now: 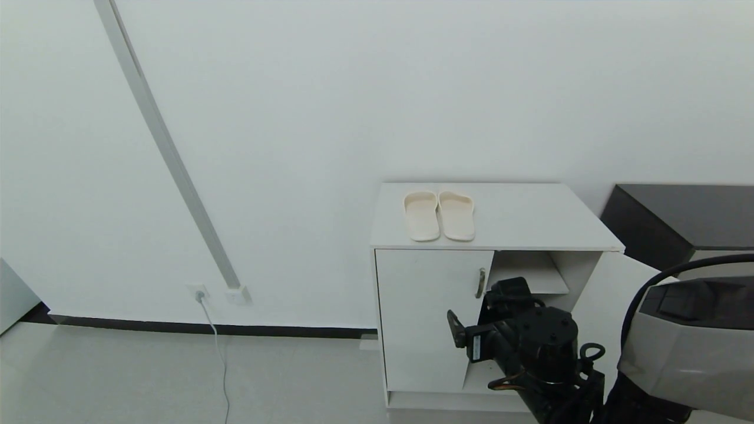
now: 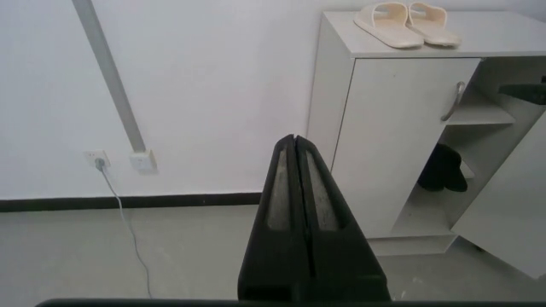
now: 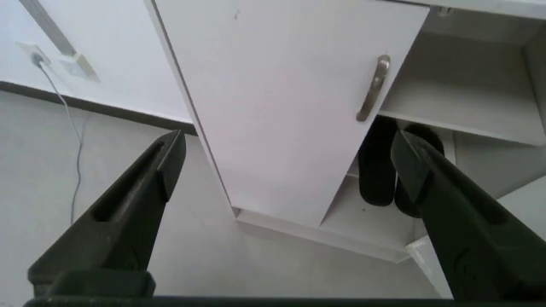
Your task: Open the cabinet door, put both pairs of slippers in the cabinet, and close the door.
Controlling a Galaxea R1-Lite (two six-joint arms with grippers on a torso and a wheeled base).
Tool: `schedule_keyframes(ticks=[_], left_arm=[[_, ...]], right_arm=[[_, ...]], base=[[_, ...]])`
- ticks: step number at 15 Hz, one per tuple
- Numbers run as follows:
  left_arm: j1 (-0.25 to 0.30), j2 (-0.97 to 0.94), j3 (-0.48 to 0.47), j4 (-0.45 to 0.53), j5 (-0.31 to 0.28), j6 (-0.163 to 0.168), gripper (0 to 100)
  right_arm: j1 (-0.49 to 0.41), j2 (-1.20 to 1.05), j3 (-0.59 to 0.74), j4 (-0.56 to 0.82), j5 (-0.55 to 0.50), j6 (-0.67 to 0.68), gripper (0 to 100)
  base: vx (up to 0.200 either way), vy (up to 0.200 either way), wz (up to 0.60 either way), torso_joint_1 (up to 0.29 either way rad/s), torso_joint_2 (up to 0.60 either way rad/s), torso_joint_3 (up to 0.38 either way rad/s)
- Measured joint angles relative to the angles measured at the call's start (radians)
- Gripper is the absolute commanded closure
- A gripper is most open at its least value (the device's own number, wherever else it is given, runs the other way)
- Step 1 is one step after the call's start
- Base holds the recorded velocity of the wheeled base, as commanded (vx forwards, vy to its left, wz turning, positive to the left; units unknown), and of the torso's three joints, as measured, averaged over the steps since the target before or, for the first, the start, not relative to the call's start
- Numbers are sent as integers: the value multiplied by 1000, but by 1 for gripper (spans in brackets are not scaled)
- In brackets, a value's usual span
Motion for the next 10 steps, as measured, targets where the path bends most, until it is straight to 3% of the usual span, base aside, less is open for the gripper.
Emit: schedule_keyframes(ticks=[2,6,10], left_arm=[[0,0,0,0,-1,1,100],[0,0,0,0,-2,1,100],[0,0,0,0,-3,1,100]], right_arm=[[-1,-16,-32,96,1,-2,0],[-3,-103,-157,444,2,58,0],[1,-215,-323,783,1,134,0]], base=[[0,0,0,0,0,0],[0,0,0,0,0,0],[200,0,0,2,-10,0]])
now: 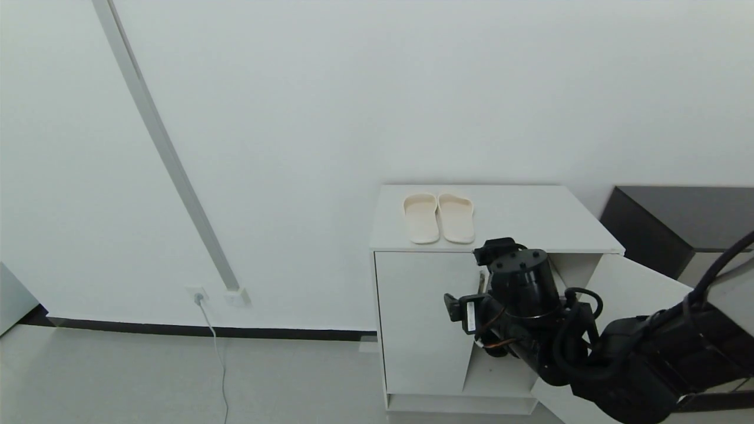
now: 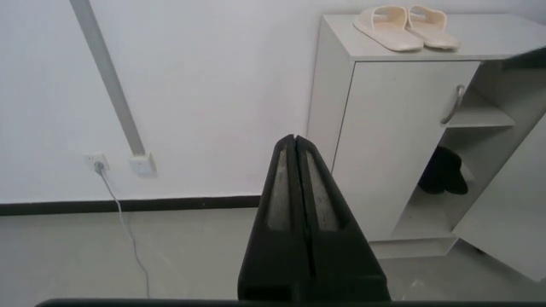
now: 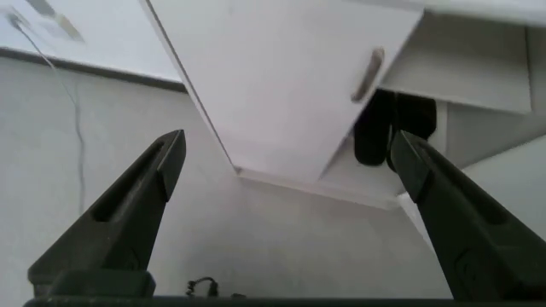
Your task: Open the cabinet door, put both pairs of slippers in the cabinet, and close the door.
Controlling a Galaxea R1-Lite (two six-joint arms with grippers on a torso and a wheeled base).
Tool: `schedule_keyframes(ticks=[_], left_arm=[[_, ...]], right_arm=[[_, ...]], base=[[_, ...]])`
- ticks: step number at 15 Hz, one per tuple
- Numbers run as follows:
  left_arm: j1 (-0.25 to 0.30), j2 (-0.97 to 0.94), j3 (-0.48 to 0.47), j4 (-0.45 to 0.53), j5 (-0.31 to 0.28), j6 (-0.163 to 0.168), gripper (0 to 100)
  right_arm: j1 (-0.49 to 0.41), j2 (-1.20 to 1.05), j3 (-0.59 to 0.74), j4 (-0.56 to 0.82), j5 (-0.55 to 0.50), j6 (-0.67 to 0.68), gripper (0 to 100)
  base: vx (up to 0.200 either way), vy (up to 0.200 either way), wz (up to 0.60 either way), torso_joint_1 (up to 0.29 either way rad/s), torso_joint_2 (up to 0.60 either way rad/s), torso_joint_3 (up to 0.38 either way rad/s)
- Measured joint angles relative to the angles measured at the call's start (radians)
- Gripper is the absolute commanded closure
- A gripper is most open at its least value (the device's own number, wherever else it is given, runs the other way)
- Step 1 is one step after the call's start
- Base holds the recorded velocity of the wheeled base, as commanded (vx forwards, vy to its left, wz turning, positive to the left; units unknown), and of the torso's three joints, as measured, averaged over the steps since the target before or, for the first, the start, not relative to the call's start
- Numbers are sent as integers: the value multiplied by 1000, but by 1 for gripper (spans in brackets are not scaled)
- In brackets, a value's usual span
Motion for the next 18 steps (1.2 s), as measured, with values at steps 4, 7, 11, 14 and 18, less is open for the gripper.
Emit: schedule_keyframes(ticks=[4,7,11,14,18], left_arm=[[0,0,0,0,0,0,100],[0,0,1,0,0,0,100],[0,0,1,0,-1,1,100],[0,0,0,0,0,2,100],[0,0,0,0,-1,2,100]], right_arm=[[7,-34,-37,22,-6,18,0],[11,-34,-34,19,-6,19,0],[13,-3,-32,1,-6,50,0],[11,59,-34,-131,-8,43,0],[-9,144,-70,-219,-8,-19,0]], base=[[200,0,0,12,2,-1],[200,0,0,2,4,4],[200,0,0,4,4,2],[0,0,0,0,0,0],[0,0,0,0,0,0]])
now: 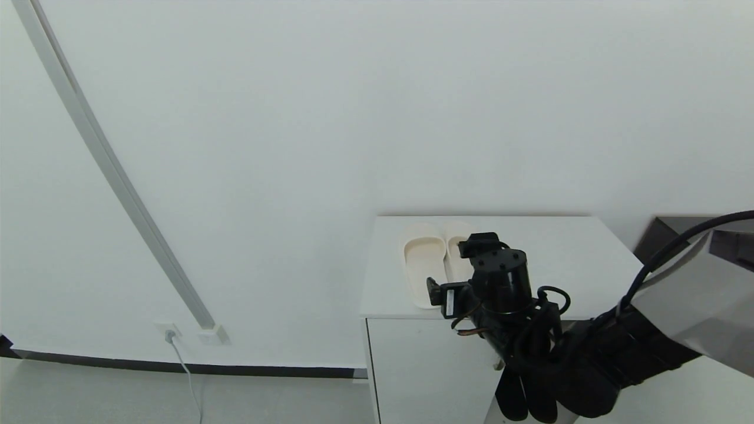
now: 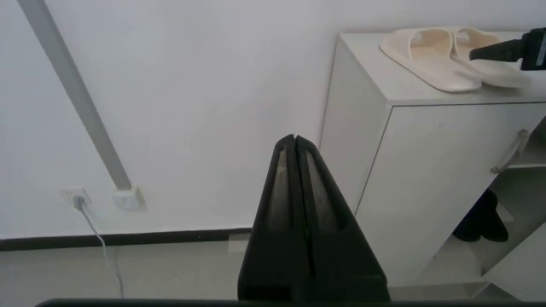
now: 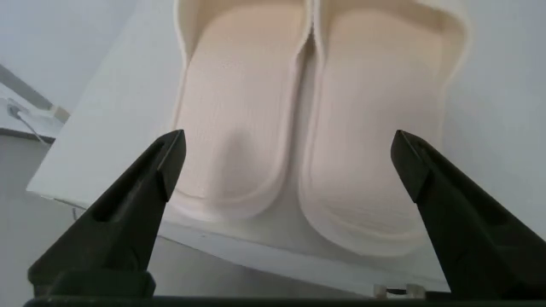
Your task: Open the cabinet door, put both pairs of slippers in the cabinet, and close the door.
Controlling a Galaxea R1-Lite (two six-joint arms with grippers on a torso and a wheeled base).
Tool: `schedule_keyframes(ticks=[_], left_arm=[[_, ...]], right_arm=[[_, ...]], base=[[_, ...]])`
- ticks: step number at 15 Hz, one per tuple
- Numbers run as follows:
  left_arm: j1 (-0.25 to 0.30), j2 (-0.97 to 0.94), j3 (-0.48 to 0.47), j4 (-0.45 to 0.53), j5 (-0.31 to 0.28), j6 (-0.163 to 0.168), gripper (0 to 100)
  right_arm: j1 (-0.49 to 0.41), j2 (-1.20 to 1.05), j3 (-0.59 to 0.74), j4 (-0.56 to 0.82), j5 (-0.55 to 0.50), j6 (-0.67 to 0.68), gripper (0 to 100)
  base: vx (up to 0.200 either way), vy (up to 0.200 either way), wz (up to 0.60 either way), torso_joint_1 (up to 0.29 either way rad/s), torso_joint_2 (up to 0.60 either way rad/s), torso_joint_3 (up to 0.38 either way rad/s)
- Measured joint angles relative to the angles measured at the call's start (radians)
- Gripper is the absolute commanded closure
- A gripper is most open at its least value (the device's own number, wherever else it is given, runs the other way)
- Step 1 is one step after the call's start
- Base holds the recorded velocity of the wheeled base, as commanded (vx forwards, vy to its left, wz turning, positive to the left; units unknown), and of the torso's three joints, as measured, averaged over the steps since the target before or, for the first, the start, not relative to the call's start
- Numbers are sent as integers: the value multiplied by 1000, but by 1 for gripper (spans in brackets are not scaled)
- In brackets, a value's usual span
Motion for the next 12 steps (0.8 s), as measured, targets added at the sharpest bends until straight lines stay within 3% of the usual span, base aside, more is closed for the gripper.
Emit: schedule_keyframes(ticks=[12], left_arm=[[0,0,0,0,0,-1,100]], right_arm=[[-52,136,-185,9,5,-19,0]], base=[[0,0,0,0,0,0]])
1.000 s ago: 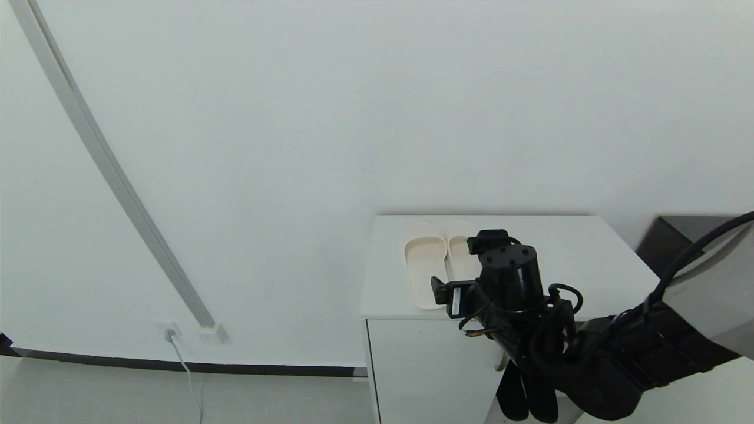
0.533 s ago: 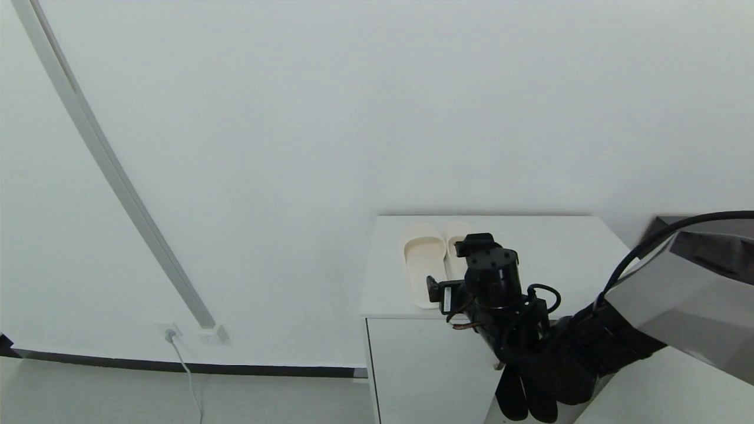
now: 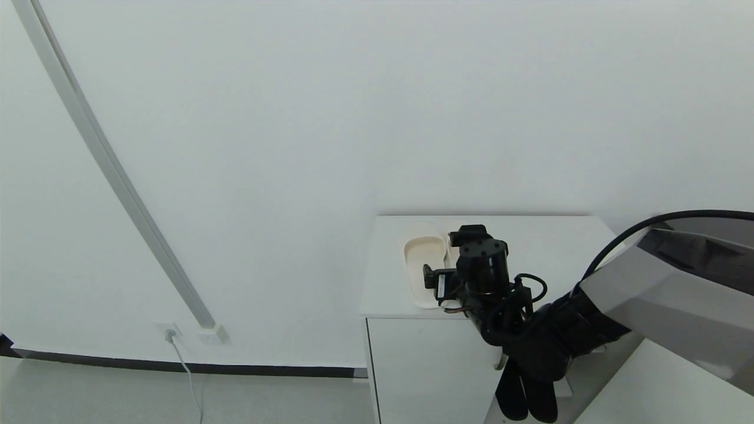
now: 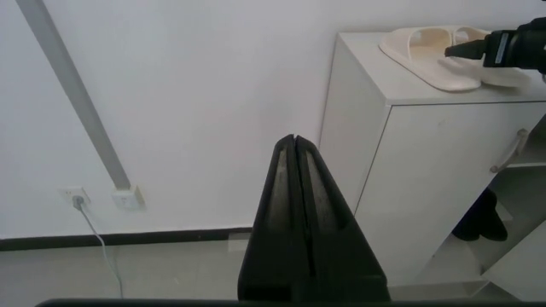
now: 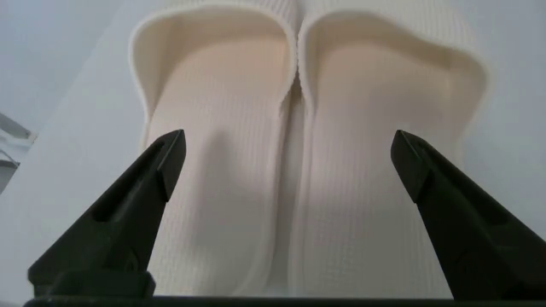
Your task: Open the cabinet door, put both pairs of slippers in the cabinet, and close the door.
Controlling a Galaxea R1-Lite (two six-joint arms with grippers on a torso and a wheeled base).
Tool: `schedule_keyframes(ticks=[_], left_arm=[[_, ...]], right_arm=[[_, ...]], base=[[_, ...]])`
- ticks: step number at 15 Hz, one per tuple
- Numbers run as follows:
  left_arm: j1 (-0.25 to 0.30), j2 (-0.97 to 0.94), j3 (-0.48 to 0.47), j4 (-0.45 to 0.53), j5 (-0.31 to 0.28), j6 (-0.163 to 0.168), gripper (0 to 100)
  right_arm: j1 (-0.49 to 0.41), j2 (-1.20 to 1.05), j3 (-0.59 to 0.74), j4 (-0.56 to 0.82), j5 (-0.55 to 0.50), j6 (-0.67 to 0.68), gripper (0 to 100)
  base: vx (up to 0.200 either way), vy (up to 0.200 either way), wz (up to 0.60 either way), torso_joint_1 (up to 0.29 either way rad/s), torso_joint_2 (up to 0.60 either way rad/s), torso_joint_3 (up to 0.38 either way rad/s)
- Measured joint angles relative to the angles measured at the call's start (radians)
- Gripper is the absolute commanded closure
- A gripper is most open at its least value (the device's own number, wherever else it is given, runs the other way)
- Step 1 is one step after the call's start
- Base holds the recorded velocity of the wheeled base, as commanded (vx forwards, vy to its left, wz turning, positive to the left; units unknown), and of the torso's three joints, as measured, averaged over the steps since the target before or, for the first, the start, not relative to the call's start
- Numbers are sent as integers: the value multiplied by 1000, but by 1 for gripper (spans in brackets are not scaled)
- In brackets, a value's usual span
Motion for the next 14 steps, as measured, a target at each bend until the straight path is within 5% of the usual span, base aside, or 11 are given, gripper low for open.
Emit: schedule_keyframes(ticks=[14], left_arm=[[0,0,0,0,0,0,100]], right_arm=[[-60,181,-368,142,-3,-47,0]], base=[[0,0,0,0,0,0]])
